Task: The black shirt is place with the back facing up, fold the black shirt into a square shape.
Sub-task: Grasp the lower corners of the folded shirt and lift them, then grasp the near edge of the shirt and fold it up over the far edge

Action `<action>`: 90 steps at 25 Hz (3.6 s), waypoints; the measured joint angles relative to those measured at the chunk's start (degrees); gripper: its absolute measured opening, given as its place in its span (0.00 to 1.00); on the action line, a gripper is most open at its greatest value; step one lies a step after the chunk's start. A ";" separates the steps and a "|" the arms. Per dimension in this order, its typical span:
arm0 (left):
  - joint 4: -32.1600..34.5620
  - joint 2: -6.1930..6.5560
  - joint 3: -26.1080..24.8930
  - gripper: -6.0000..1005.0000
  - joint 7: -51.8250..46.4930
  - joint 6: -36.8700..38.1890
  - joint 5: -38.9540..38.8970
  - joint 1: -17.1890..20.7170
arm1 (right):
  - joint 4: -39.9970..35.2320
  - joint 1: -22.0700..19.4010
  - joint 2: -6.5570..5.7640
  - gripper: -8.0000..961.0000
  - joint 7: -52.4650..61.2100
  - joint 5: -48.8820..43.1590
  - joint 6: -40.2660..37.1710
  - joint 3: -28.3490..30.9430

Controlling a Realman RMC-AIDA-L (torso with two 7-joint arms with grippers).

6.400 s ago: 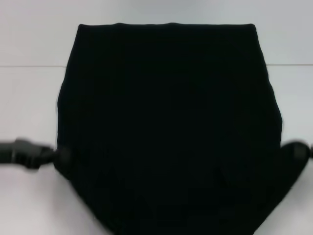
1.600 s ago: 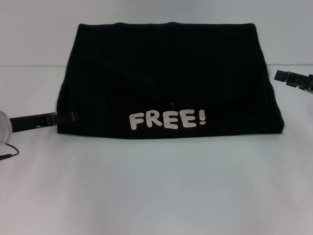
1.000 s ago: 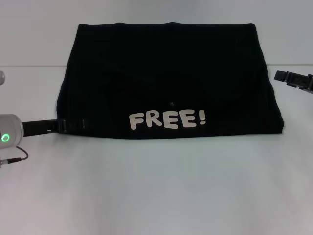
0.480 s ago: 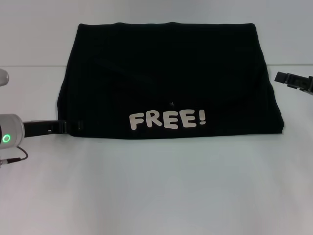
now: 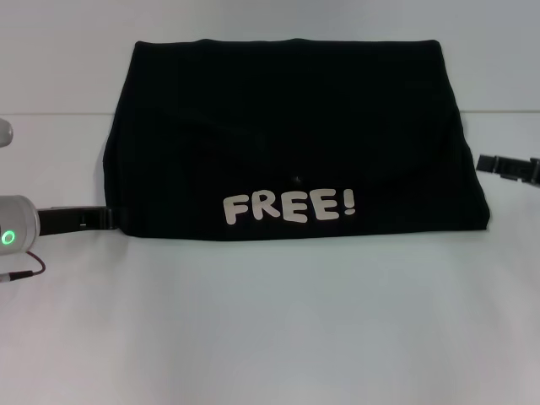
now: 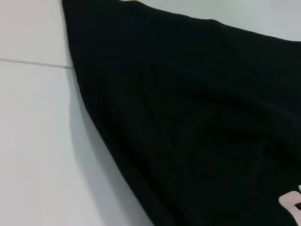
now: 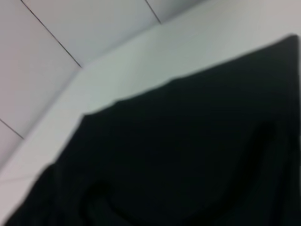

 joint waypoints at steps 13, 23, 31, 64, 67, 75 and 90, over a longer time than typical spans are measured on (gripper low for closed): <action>0.03 0.38 0.02 0.00 0.08 2.34 0.01 -0.87 | 0.77 2.54 1.87 0.73 4.51 -8.96 11.33 -5.83; 0.03 0.35 0.22 0.01 0.09 1.67 0.00 -0.95 | 1.20 3.22 3.78 0.71 4.11 -9.03 12.54 -6.75; -0.06 0.33 0.23 0.01 0.09 1.49 0.01 -0.92 | 2.93 3.67 4.30 0.58 3.85 -9.03 15.42 -7.83; 9.83 2.65 -15.06 0.01 1.47 33.49 0.10 6.46 | -7.30 -9.44 2.29 0.05 -5.15 -7.84 -12.86 3.16; 10.90 2.88 -15.71 0.01 2.50 38.51 0.46 7.66 | -7.38 -11.79 1.37 0.05 -6.71 -7.95 -17.16 4.18; 11.45 2.66 -17.22 0.01 5.24 49.10 5.36 10.04 | -8.30 -17.74 0.06 0.06 -11.34 -8.43 -27.75 4.45; 10.98 3.05 -19.45 0.01 6.82 55.34 8.57 9.05 | -9.67 -20.80 -0.04 0.08 -16.43 -9.99 -36.55 10.68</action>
